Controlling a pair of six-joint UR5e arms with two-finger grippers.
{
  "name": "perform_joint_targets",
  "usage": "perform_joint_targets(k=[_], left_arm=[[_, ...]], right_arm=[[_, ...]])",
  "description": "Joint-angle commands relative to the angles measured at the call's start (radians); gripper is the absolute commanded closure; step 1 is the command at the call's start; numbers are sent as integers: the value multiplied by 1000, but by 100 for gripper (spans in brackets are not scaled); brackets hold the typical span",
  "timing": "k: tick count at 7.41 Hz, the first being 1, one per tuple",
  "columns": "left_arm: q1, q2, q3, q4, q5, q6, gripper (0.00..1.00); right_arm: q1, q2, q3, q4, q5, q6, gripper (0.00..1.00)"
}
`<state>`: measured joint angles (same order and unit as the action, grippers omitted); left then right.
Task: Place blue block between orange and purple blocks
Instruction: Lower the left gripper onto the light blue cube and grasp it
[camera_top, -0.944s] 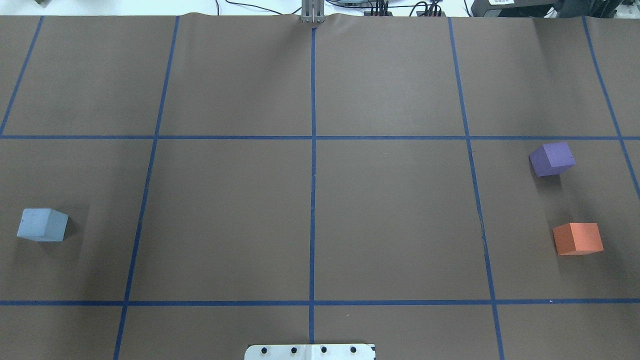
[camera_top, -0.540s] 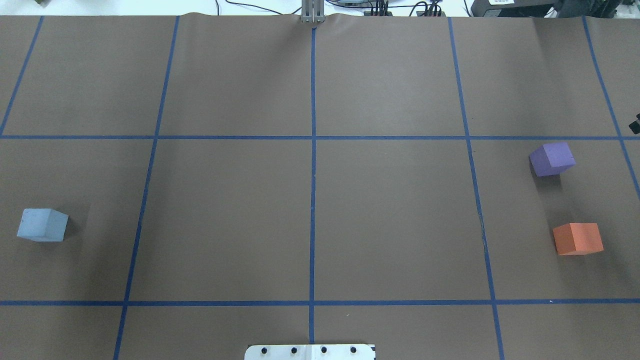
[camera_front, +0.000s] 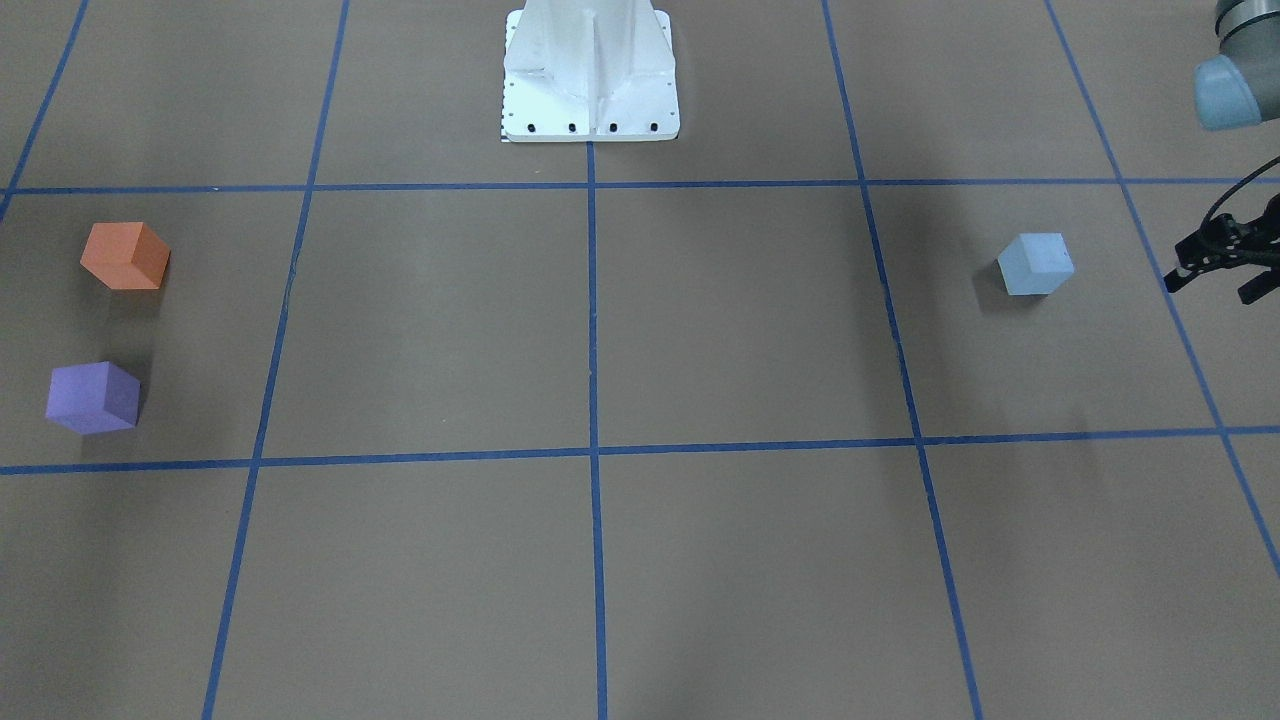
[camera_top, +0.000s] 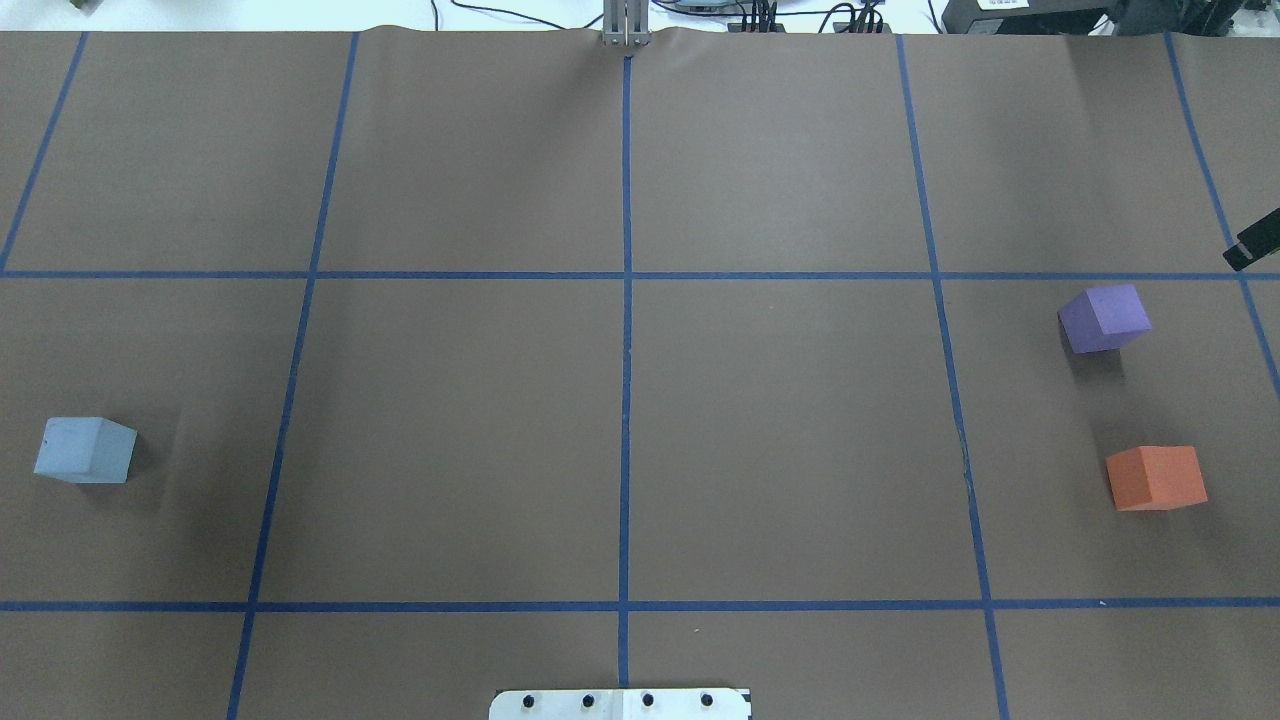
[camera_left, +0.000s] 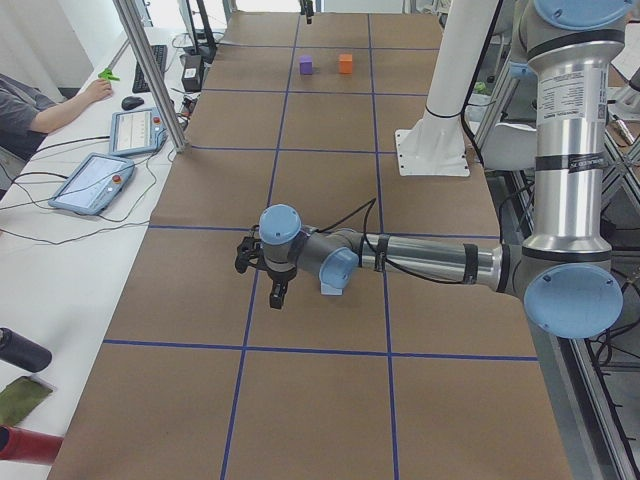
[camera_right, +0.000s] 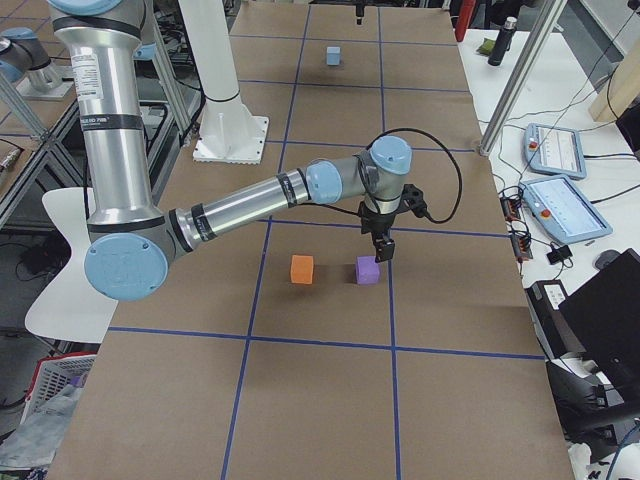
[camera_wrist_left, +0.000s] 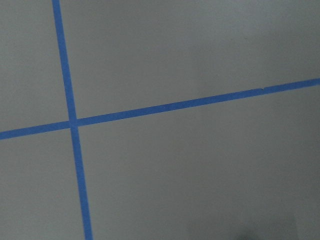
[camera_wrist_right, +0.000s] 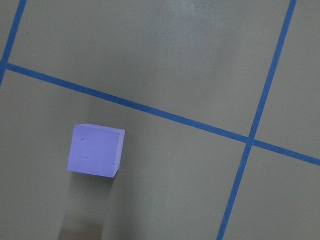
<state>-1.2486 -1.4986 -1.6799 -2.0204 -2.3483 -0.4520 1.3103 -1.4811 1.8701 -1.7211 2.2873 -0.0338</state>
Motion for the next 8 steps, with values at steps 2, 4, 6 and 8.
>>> perform_joint_targets(k=[2,4,6,8], left_arm=[[203,81,-23,-199,113,-308,0],[332,183,-159,-202,196,-436,0],[380,199,-164,-201,260,-448,0],[408,193,-149,-199,300,-448,0]], right_arm=[[-2,-1,6,0,1,0,0],[-2,-4,15,0,3,0,0],[-2,-8,15,0,3,0,0],[-2,-10,21,0,3,0,0]])
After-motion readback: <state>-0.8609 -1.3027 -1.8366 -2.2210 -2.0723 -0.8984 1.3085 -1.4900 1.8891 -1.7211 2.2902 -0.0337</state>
